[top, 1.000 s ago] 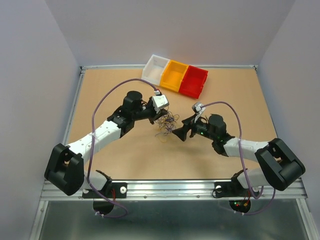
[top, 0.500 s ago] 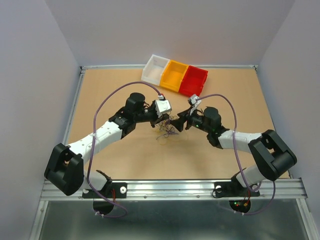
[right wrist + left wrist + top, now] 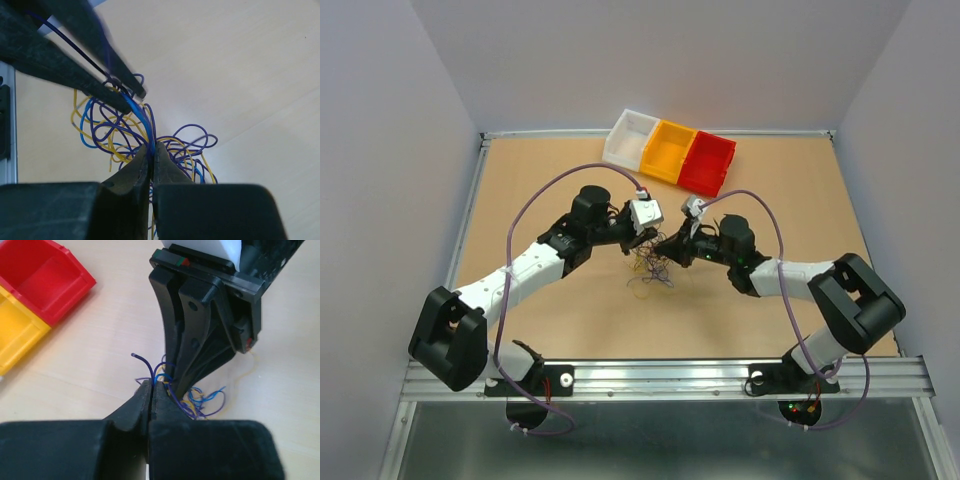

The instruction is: Untangle the cables

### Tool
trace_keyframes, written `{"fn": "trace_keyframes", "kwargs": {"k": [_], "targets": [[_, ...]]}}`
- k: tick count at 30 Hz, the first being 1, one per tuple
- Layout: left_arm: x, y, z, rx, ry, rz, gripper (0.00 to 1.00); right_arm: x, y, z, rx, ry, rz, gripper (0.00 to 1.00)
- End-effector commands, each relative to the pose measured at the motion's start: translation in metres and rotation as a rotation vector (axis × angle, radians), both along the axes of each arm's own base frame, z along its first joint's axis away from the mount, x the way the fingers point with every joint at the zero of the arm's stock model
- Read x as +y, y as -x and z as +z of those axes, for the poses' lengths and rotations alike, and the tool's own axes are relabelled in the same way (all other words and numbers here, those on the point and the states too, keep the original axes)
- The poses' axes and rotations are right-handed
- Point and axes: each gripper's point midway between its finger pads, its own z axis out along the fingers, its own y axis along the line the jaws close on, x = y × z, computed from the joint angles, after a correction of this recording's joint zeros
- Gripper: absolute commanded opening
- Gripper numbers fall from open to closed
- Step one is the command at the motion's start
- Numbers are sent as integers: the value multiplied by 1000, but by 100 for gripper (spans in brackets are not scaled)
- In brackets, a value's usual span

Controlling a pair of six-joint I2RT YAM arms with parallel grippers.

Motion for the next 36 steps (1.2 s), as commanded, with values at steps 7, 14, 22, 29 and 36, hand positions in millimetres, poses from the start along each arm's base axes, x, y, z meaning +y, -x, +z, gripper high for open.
{"fn": "trace_keyframes", "kwargs": {"k": [7,14,22,29,36], "targets": [[22,-12,66,-215,166,168,82,-14,-31,66,-74,-136,-236,1],[41,-20,84,-245,235,288,84,-30,-46,102,-59,-225,-379,1],[33,-24,71,-180,228,243,85,-34,-50,139,-75,-313,-415,1],[13,-29,52,-95,200,161,82,-23,-43,146,-69,-326,-347,1],[-2,-36,61,-64,228,119,52,-14,-38,138,-62,-308,-307,1]]}}
